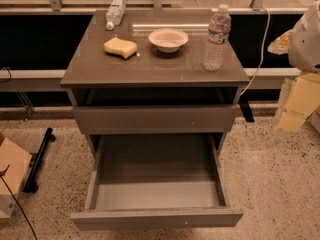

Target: Place water bottle into middle drawer

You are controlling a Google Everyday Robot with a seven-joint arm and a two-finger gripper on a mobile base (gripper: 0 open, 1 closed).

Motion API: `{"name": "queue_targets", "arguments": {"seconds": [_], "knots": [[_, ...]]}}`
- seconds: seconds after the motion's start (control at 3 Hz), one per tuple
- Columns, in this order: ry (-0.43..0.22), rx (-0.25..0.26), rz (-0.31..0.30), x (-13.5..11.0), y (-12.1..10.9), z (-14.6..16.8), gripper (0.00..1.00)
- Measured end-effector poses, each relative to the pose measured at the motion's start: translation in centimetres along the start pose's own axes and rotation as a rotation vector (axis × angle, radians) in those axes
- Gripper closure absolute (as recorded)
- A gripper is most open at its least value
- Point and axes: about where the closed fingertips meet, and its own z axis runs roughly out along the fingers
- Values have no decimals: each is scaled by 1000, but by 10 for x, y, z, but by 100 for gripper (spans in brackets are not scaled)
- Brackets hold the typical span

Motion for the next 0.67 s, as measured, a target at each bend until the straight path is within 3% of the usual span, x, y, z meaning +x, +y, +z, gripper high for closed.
{"name": "queue_targets", "arguments": {"seconds": [0.33,0.67], "knots": [[0,0,0,0,0,0,0],[-51,19,13,-7,-6,3,0]]}}
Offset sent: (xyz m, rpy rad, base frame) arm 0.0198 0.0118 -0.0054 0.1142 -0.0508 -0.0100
